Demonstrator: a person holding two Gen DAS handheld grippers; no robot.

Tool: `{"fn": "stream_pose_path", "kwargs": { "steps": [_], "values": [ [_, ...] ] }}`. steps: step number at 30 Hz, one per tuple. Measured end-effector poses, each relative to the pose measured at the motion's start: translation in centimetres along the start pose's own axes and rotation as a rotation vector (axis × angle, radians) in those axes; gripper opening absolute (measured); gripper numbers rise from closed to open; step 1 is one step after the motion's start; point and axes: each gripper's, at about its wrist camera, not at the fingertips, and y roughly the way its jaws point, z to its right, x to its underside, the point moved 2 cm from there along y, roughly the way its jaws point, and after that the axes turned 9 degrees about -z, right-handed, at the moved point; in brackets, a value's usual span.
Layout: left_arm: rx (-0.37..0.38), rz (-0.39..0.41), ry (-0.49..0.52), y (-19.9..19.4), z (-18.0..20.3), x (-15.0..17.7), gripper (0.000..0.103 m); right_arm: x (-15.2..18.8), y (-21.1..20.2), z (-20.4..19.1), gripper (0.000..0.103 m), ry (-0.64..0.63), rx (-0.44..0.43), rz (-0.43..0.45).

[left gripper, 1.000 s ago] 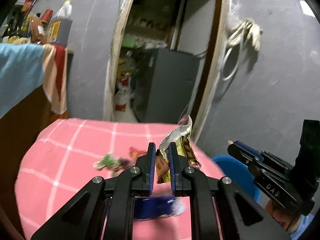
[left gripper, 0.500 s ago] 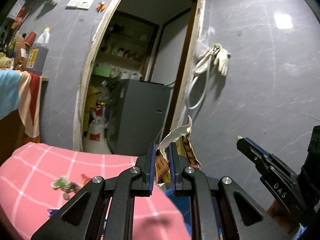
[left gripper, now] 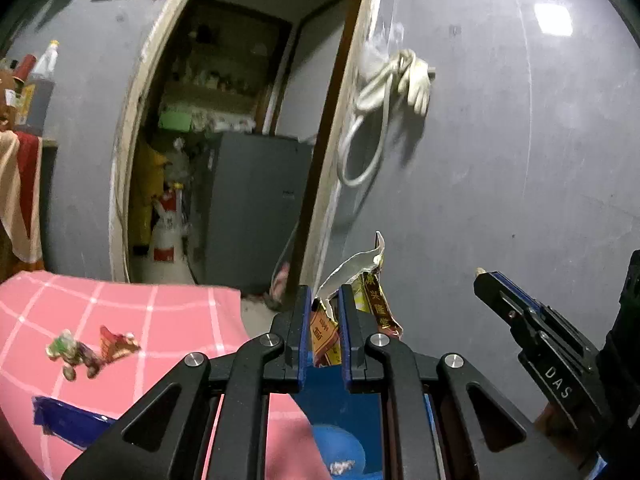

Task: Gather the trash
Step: 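Carry both held pieces over the blue basin and open both tools, then move both open tools back over the table wrappers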

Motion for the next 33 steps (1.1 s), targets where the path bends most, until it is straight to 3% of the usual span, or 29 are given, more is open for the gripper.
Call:
{"fn": "stream_pose_path", "kwargs": {
  "steps": [20,24,26,33],
  "values": [
    [-0.001,-0.42,-0.064,9.5,0.4,4.1,0.012,5.4,4.8,4.4,0.015,0.151,0.0,-0.281],
    [-0.008,-0.45,-0.071,10.0,0.2,4.8,0.017,6.1,5.3,4.5,0.029,0.151,0.006,-0.32],
    [-0.005,-0.454,-0.077,10.1,0.0,4.9,0.024,6.2,5.3,4.6,0.029,0.152,0.014,-0.326],
    [-0.01,-0.435,-0.077,8.7,-0.5,4.6,0.027,5.4,4.4,4.7,0.032,0.154,0.029,-0.319]
  ]
}}
